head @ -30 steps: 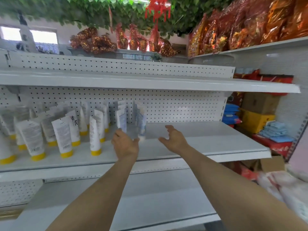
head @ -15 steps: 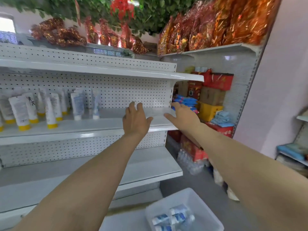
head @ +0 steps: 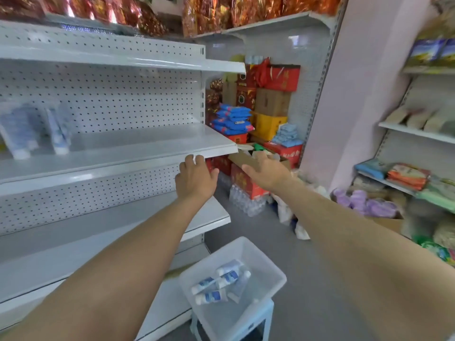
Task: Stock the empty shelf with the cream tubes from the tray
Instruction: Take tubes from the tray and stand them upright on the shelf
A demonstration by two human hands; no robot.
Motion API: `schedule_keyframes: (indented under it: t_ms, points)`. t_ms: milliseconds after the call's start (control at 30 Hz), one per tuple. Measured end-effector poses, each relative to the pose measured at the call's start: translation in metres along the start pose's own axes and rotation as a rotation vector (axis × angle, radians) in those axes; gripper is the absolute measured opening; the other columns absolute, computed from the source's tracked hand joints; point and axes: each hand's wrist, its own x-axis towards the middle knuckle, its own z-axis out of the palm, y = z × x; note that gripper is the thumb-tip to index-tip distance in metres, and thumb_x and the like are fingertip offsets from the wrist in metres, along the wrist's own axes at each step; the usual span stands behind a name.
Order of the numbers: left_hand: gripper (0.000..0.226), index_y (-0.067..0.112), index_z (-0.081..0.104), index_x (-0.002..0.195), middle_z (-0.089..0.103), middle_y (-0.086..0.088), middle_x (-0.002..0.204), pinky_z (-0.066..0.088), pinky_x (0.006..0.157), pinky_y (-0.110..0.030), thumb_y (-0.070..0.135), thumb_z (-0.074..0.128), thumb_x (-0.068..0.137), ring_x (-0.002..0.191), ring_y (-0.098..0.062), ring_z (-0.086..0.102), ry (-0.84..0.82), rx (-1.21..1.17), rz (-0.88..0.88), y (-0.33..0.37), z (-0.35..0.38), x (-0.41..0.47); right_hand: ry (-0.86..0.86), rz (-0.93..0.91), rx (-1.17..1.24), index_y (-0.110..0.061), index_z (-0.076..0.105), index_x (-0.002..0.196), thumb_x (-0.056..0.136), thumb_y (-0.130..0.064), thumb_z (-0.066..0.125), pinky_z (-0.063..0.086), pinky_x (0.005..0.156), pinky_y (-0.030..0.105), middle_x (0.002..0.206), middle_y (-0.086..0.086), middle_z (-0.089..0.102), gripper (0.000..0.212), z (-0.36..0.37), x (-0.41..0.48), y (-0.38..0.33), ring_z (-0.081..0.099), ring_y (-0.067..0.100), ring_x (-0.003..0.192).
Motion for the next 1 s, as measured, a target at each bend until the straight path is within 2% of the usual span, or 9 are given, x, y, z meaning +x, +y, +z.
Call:
schedule_keyframes:
  t_ms: [133, 267, 433, 600, 767, 900, 1000]
  points:
    - [0.054, 0.011, 0.044, 0.134, 0.039, -0.013, 0.141, 0.042, 0.095, -0.048, 0.046, 0.048, 0.093, 0.126, -0.033, 0.039, -0.106, -0.034, -0.003, -0.012, 0.072, 0.021, -0.083, 0.091, 0.015, -0.011, 0.036, 0.140, 0.096, -0.054, 0.045, 0.044, 0.090, 0.041, 0.130, 0.018, 0.056, 0.062, 0.054, 0.032, 0.040, 0.056, 0.038, 0.115]
    - [0.051, 0.010, 0.043, 0.133, 0.041, -0.014, 0.138, 0.041, 0.094, -0.048, 0.043, 0.048, 0.095, 0.124, -0.034, 0.040, -0.254, -0.034, -0.013, -0.039, 0.155, 0.039, -0.187, 0.173, 0.002, -0.013, 0.034, 0.145, 0.095, -0.051, 0.050, 0.041, 0.095, 0.041, 0.126, 0.016, 0.060, 0.065, 0.127, 0.065, 0.079, 0.055, 0.034, 0.119]
    - [0.052, 0.010, 0.044, 0.133, 0.042, -0.013, 0.136, 0.042, 0.096, -0.048, 0.044, 0.049, 0.094, 0.125, -0.033, 0.041, -0.500, -0.012, -0.085, -0.089, 0.260, 0.031, -0.417, 0.316, 0.027, -0.011, 0.042, 0.140, 0.096, -0.048, 0.051, 0.040, 0.101, 0.038, 0.138, 0.017, 0.052, 0.058, 0.230, 0.075, 0.119, 0.053, 0.032, 0.124]
    - [0.059, 0.005, 0.042, 0.133, 0.047, -0.019, 0.133, 0.039, 0.103, -0.042, 0.049, 0.045, 0.095, 0.124, -0.033, 0.044, -0.795, 0.061, -0.122, -0.136, 0.351, -0.003, -0.689, 0.432, 0.072, -0.013, 0.047, 0.136, 0.096, -0.049, 0.051, 0.036, 0.104, 0.035, 0.131, 0.012, 0.059, 0.054, 0.322, 0.046, 0.157, 0.050, 0.029, 0.127]
    - [0.051, 0.008, 0.049, 0.126, 0.051, -0.018, 0.124, 0.043, 0.096, -0.043, 0.046, 0.056, 0.091, 0.116, -0.035, 0.050, -0.984, 0.021, -0.261, -0.172, 0.414, -0.055, -0.969, 0.482, 0.032, -0.018, 0.050, 0.136, 0.095, -0.055, 0.049, 0.038, 0.104, 0.033, 0.138, 0.003, 0.054, 0.055, 0.393, 0.012, 0.197, 0.050, 0.023, 0.127]
    - [0.056, 0.008, 0.048, 0.128, 0.053, -0.020, 0.124, 0.044, 0.096, -0.044, 0.046, 0.059, 0.088, 0.116, -0.038, 0.050, -1.112, 0.029, -0.331, -0.206, 0.459, -0.092, -1.102, 0.484, 0.016, -0.017, 0.055, 0.131, 0.095, -0.053, 0.049, 0.041, 0.100, 0.033, 0.133, 0.004, 0.059, 0.051, 0.447, -0.003, 0.225, 0.054, 0.024, 0.121]
    - [0.055, 0.012, 0.048, 0.128, 0.055, -0.017, 0.123, 0.045, 0.095, -0.044, 0.048, 0.058, 0.088, 0.116, -0.036, 0.050, -1.171, 0.062, -0.364, -0.228, 0.488, -0.115, -1.139, 0.496, 0.021, -0.019, 0.056, 0.129, 0.095, -0.049, 0.052, 0.042, 0.099, 0.034, 0.132, 0.003, 0.058, 0.046, 0.483, -0.012, 0.245, 0.054, 0.022, 0.121]
